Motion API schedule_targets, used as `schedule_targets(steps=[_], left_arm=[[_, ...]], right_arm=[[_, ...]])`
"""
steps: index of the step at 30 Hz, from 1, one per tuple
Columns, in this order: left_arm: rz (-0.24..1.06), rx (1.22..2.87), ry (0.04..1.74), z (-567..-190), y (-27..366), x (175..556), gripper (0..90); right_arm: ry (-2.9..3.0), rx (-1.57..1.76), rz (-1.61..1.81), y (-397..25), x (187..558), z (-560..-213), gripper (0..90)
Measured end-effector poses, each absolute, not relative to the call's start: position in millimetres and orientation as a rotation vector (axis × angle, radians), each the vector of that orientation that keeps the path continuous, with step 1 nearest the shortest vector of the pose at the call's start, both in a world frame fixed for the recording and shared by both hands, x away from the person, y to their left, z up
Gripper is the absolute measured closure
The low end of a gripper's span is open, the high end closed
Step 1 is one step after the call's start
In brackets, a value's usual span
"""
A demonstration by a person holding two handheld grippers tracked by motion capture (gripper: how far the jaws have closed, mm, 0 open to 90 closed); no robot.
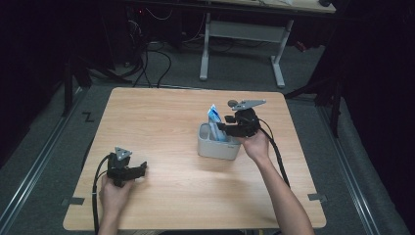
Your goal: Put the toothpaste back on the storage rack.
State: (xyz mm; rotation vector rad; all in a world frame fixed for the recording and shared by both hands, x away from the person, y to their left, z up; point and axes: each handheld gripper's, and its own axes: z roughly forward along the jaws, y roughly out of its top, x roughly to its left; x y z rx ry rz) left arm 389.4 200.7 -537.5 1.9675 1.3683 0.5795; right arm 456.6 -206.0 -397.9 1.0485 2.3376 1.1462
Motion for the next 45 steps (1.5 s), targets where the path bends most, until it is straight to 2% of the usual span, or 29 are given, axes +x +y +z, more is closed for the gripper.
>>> schedule_targets(steps=[45], left_arm=[[0.581, 1.967, 1.368, -538, 201, 389, 17.8]], right_arm=[[2.196, 1.066, 1.168, -244, 427, -381, 51.0]])
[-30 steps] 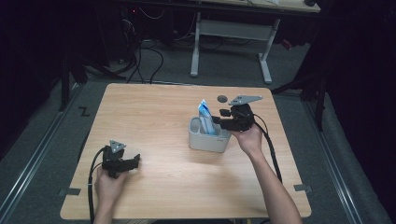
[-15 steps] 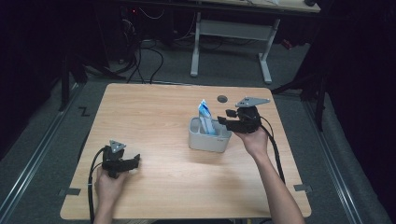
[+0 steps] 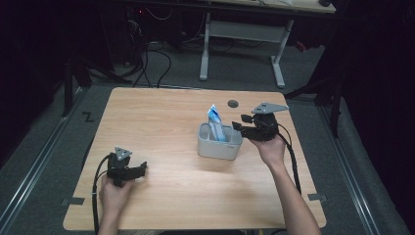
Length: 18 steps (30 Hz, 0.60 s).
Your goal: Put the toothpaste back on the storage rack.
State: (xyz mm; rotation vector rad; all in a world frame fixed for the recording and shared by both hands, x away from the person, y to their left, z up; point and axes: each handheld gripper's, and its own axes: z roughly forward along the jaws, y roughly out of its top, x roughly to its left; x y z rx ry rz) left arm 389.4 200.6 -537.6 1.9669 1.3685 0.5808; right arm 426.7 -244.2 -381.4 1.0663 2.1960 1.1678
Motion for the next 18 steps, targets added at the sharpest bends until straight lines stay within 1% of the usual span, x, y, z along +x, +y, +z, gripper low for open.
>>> schedule_targets(steps=[18], left_arm=[[0.579, 1.968, 1.368, -537, 201, 389, 17.8]], right_arm=[[2.166, 1.102, 1.139, -264, 419, -372, 50.8]])
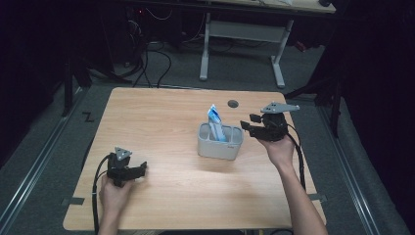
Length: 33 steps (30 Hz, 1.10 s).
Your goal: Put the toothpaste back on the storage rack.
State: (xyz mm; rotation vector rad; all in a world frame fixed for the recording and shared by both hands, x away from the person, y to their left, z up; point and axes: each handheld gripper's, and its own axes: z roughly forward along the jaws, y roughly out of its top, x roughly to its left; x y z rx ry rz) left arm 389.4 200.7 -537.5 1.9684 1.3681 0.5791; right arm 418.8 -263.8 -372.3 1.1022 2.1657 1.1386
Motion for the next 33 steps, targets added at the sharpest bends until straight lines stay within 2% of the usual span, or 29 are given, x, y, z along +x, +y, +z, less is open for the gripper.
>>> schedule_targets(steps=[33], left_arm=[[0.581, 1.967, 1.369, -538, 201, 389, 17.8]], right_arm=[[2.093, 1.208, 1.141, -304, 398, -381, 51.3]])
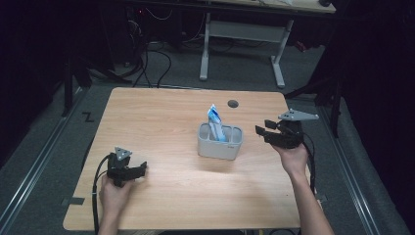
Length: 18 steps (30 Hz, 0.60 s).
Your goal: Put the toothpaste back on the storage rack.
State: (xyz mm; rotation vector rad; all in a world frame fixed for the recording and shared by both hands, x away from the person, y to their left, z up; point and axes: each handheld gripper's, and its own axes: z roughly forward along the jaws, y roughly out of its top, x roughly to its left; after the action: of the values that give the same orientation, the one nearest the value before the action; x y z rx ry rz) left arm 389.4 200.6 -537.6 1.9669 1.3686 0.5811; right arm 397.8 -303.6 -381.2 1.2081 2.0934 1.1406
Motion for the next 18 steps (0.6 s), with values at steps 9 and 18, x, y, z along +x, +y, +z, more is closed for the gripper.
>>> schedule_targets(steps=[9, 18], left_arm=[[0.581, 1.967, 1.369, -538, 201, 389, 17.8], [0.580, 1.968, 1.368, -538, 201, 389, 17.8]], right_arm=[[2.079, 1.218, 1.154, -311, 388, -383, 51.3], [2.082, 1.226, 1.135, -318, 381, -388, 51.5]])
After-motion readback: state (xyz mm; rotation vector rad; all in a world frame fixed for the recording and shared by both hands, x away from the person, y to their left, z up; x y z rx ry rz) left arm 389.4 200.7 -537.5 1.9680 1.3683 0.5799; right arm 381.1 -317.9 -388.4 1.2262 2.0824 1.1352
